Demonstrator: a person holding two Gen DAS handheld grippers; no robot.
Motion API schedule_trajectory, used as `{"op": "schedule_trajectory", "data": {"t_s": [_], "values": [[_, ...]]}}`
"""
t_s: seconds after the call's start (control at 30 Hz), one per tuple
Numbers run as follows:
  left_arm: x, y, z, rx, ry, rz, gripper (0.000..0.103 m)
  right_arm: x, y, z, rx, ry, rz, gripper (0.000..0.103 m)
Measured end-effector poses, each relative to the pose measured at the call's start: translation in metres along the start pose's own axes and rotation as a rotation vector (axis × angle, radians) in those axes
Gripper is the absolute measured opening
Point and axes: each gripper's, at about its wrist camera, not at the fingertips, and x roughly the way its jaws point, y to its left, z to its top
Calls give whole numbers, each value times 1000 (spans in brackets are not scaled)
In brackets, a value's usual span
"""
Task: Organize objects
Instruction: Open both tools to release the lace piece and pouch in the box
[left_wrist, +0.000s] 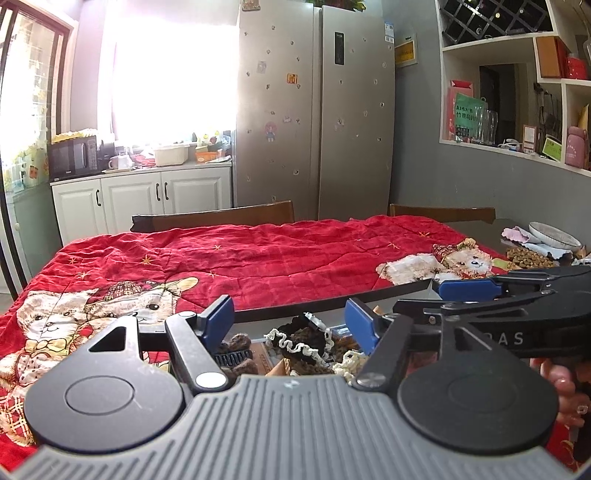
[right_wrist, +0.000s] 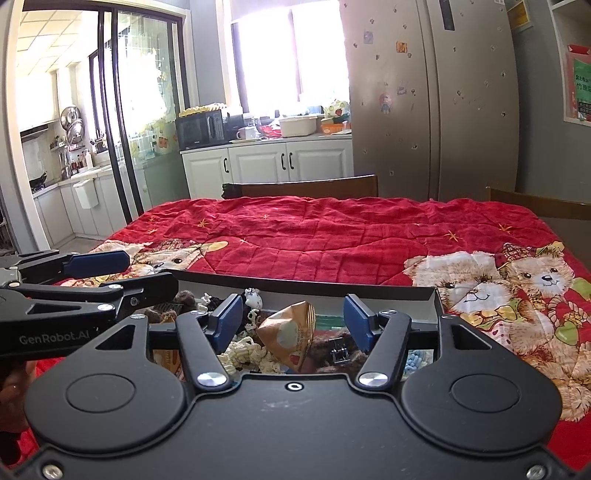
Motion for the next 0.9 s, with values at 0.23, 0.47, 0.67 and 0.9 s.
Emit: {"op": "schedule_trajectory", "data": {"t_s": [0.23, 0.47, 0.67, 0.9], "values": [[-16, -4, 3, 12, -12, -7, 80, -14, 4, 1, -11, -5, 8, 61], [-29, -6, 4, 18, -9, -12, 81, -27, 7, 0, -16, 11, -1, 63], [-42, -6, 4, 14, -10, -13, 83, -41, 6, -1, -10, 13, -19, 65], [-55, -5, 4, 12, -9, -1, 84, -62, 7, -3, -19, 7, -37, 65]]}}
